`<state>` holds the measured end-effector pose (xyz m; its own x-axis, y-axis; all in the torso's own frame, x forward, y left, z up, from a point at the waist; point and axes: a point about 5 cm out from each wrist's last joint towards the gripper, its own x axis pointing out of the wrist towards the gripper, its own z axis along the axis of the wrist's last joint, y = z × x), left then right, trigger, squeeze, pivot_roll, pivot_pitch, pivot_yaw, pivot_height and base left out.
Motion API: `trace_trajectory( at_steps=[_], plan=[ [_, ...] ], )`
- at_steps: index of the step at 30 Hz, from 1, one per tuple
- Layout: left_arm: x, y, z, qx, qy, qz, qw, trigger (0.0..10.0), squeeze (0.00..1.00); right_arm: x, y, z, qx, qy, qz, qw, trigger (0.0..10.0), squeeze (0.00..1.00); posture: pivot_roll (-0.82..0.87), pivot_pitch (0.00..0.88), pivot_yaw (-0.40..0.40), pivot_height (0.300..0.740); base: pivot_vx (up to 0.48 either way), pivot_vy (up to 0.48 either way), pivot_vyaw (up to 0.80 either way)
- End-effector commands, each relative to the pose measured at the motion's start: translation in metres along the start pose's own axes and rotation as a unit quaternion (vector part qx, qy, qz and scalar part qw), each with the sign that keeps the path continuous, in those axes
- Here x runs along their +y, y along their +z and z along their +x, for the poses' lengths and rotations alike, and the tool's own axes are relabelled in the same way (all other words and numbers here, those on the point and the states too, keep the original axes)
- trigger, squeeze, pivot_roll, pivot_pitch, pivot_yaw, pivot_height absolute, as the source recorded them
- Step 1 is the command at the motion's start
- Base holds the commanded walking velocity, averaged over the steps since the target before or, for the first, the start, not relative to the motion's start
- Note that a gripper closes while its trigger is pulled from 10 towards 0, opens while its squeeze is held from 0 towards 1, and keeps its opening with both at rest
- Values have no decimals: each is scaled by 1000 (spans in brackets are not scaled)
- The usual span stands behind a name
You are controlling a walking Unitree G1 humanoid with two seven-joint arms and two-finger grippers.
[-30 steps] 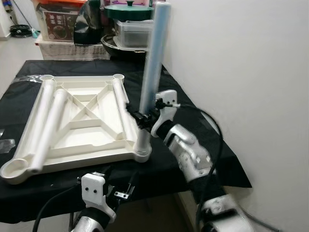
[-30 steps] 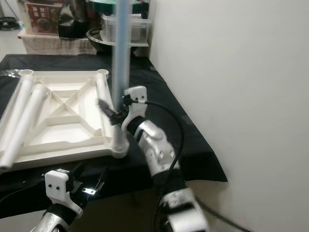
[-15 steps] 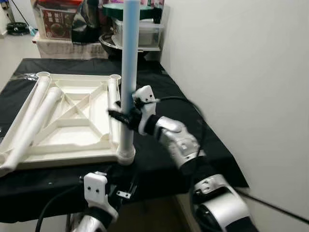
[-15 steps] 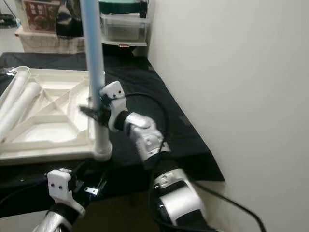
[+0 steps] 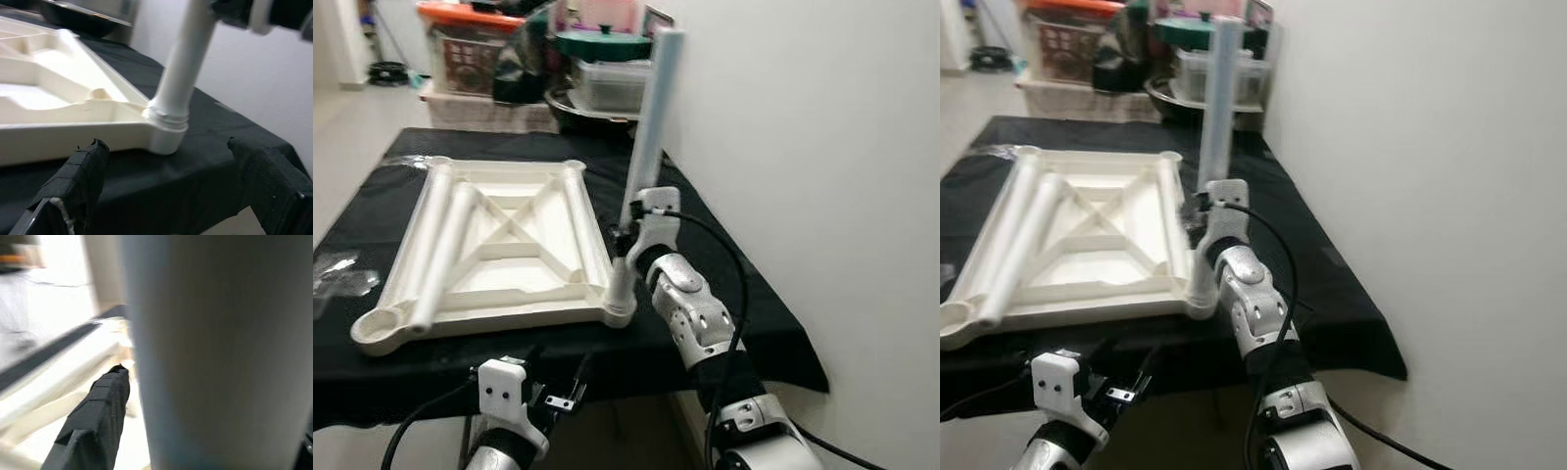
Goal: Building children table
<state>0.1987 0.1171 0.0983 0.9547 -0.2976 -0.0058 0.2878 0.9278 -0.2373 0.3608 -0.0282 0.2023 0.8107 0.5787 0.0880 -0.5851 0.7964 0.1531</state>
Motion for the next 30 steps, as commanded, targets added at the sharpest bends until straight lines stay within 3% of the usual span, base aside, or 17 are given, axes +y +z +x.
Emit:
trace_trajectory(
  at_steps=[1,3,5,6,8,10,13,14,15,16,18,21,22,27,28,29,30],
  plan=[
    [-1,-5,-1,12,-3,-9,1000,10000,0,15,8,6,-5,82,21,996,10000,0,116,0,-120,740,0,0,0],
    [-1,-5,0,12,-4,-11,1000,10000,0,17,18,1,-20,205,-2,979,10000,0,112,0,-117,740,0,0,0],
    [-1,-5,0,12,-4,-11,1000,10000,0,17,18,1,-20,205,-2,979,10000,0,112,0,-117,740,0,0,0],
    [-1,-5,0,12,-5,-11,1000,10000,0,17,15,-4,-6,260,-23,965,980,0,113,0,-117,740,0,0,0],
    [-1,-5,0,12,-5,-12,1000,10000,0,16,10,-5,18,283,-34,958,0,0,117,0,-117,740,0,0,0],
    [0,-5,-1,12,-5,-13,1000,10000,0,12,-4,-1,65,232,-47,969,0,0,112,0,-112,740,0,0,0],
    [0,-5,-1,12,-7,-14,1000,10000,0,-19,-21,7,100,-35,-21,994,0,0,108,0,-110,740,0,0,0],
    [0,-5,-1,12,-7,-14,1000,10000,0,-19,-21,7,100,-35,-21,994,0,0,108,0,-110,740,0,0,0],
    [0,-5,-1,12,-8,-14,1000,10000,0,-36,-29,1,101,-154,19,983,0,0,107,0,-110,740,0,0,0],
    [0,-5,-1,12,-8,-14,1000,10000,0,-36,-29,1,101,-154,19,983,0,0,107,0,-110,740,0,0,0],
    [0,-4,-1,13,-10,-13,1000,10000,0,-49,-51,-18,116,-293,65,947,0,0,115,0,-103,740,0,0,0],
    [0,-4,-1,13,-10,-12,1000,10000,0,-48,-58,-24,119,-312,74,940,0,0,115,0,-102,740,0,0,0],
    [1,-4,-1,14,-10,-10,1000,10000,0,-27,-62,-19,126,-248,87,957,10000,0,107,0,-93,740,0,0,0],
    [2,-4,-1,16,-12,-8,1000,10000,0,18,-43,-9,76,-55,92,991,10000,0,99,0,-94,740,0,0,0],
    [1,-5,0,16,-14,-8,1000,10000,0,32,-33,-8,48,18,90,995,10000,165,99,0,-94,740,0,0,0],
    [0,-5,1,16,-16,-10,1000,10000,0,33,-24,-7,30,59,70,995,10000,1000,100,0,-100,740,0,0,0],
    [0,-5,1,16,-16,-10,1000,10000,0,33,-24,-7,30,59,70,995,10000,1000,100,0,-100,740,0,0,0]
  ],
)
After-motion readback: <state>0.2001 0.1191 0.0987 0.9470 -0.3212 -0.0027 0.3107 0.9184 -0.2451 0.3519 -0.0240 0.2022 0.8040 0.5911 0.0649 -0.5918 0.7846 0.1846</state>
